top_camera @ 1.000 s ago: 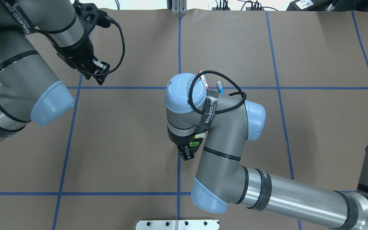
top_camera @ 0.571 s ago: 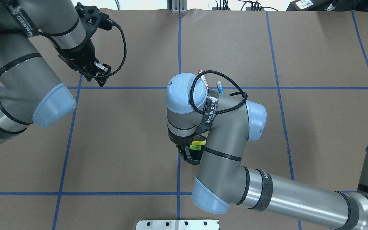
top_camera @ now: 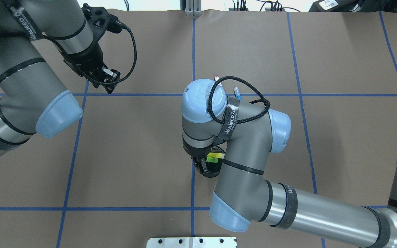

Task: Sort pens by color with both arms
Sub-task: 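Grasp the green highlighter in the cup with the right gripper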

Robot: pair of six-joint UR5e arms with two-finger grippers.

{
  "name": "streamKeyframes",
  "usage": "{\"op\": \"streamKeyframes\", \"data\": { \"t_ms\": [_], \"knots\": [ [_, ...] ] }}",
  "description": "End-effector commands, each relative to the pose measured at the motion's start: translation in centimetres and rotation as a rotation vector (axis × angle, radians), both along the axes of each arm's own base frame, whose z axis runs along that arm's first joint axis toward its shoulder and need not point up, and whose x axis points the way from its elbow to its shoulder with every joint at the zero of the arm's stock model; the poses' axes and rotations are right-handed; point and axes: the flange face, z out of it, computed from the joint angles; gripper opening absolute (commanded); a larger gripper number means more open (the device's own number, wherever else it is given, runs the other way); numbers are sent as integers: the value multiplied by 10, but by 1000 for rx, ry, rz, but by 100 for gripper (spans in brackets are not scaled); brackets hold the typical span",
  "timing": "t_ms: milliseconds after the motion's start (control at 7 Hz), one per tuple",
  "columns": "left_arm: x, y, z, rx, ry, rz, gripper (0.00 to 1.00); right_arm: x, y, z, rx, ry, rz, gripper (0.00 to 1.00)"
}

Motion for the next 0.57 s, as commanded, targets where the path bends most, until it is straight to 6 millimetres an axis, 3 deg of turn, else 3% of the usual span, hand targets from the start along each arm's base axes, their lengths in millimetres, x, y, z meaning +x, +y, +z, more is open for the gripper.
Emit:
{"op": "streamKeyframes", "data": {
  "t_ms": [0,286,429],
  "knots": [
    [2,1,0,2,-2,1,47,24,-4,-23,14,-50,14,0],
    [12,-1,8,-6,-16,9,47,44,-15,-48,21,-95,28,0],
    [15,-5,12,-8,-22,9,47,52,-11,-63,28,-100,22,0]
  ]
}}
